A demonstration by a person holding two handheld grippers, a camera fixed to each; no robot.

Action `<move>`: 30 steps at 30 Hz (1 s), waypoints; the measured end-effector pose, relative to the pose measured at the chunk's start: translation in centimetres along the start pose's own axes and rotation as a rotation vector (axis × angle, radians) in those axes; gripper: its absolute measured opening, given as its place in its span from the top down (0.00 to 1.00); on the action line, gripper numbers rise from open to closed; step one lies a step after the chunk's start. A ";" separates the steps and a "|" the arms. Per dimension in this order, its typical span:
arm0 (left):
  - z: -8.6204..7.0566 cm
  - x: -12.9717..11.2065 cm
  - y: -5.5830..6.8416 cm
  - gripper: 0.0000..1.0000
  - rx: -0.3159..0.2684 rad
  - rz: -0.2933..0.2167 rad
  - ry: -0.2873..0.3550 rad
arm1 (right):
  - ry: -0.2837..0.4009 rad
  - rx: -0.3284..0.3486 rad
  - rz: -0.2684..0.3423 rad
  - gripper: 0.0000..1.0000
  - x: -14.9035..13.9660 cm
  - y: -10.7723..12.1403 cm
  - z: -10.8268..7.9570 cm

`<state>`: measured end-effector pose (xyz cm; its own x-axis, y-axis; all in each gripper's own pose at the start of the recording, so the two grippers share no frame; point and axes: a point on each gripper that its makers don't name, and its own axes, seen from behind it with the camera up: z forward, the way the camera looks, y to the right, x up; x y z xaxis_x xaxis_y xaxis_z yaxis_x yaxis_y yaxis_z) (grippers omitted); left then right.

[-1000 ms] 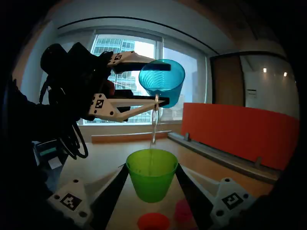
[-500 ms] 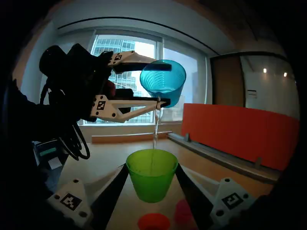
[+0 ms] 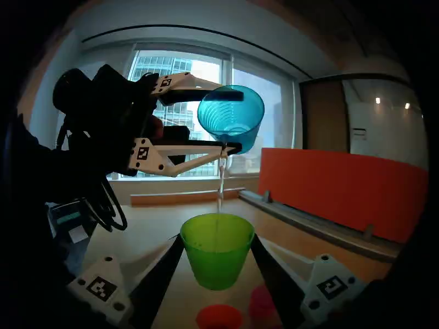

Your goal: Pour water

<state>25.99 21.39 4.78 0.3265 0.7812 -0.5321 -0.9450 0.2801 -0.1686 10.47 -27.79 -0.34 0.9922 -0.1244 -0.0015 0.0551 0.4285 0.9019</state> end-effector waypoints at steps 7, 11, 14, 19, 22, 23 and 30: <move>0.1 0.1 -0.1 0.15 0.004 0.017 0.003 | 0.000 -0.002 0.001 0.09 -0.1 0.1 0.0; 0.2 0.2 -0.2 0.15 0.006 0.026 0.004 | 0.000 -0.002 0.002 0.09 -0.2 0.1 0.0; 0.2 0.2 -0.3 0.15 0.009 0.035 0.007 | -0.001 -0.004 0.002 0.09 -0.2 0.1 0.0; 0.3 0.2 -0.3 0.15 0.011 0.051 0.007 | 0.001 -0.005 0.002 0.09 -0.2 0.2 0.0; 0.3 0.2 -0.2 0.15 0.012 0.060 0.008 | 0.001 -0.005 0.002 0.09 -0.1 0.2 0.0; 0.3 0.3 -0.2 0.15 0.012 0.064 0.008 | 0.001 -0.005 0.002 0.09 -0.1 0.2 0.0; 0.4 0.4 -0.3 0.15 0.018 0.091 0.007 | 0.005 -0.008 0.002 0.09 0.1 0.3 -0.1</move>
<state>26.39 21.80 4.98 0.2392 0.7999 -0.5503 -0.9703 0.2184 -0.1041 10.56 -27.53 -0.10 0.9929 -0.1193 -0.0017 0.0540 0.4362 0.8982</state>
